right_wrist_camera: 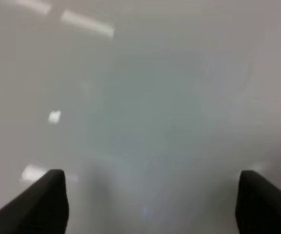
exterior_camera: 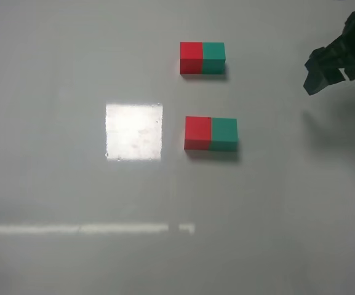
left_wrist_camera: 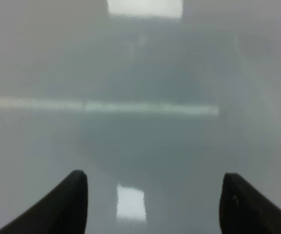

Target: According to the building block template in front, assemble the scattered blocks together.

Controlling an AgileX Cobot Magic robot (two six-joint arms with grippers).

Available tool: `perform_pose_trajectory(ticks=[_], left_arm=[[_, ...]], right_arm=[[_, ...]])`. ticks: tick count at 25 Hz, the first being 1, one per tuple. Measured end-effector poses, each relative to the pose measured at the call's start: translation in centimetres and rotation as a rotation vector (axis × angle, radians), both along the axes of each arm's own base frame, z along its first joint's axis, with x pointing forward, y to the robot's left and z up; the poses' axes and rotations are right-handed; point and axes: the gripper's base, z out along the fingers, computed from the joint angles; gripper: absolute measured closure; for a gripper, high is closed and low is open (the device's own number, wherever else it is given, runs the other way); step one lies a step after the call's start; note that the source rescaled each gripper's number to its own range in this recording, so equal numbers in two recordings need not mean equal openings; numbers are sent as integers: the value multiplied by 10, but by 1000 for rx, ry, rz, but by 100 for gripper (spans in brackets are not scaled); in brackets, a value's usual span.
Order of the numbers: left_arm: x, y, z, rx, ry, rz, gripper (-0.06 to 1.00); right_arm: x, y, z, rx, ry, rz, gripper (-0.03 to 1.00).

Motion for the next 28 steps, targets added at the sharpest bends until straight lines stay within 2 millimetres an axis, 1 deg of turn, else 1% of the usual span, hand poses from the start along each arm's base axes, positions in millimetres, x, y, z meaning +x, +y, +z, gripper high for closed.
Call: perform_pose_trajectory(ticks=[2, 4, 5, 7, 10, 13, 16, 20, 24, 28], left_arm=[[0, 0, 0, 0, 0, 0, 48], [0, 0, 0, 0, 0, 0, 48], [0, 0, 0, 0, 0, 0, 48], [0, 0, 0, 0, 0, 0, 48], [0, 0, 0, 0, 0, 0, 48], [0, 0, 0, 0, 0, 0, 48], [0, 0, 0, 0, 0, 0, 48], [0, 0, 0, 0, 0, 0, 48], [0, 0, 0, 0, 0, 0, 48], [0, 0, 0, 1, 0, 0, 48]], right_arm=[[2, -29, -1, 62, 9, -87, 12], [1, -46, -1, 113, 20, -131, 13], [-1, -51, -1, 128, 23, -138, 13], [-5, -53, 3, 126, 16, -136, 13], [-22, -55, 15, 92, -19, -148, 13], [-48, -55, 18, 75, -42, -160, 13], [-76, -54, 7, 78, -38, -164, 13], [-109, -52, -18, 93, -14, -180, 13], [-155, -50, -32, 123, -72, -202, 13], [-205, -48, -44, 150, -179, -213, 13]])
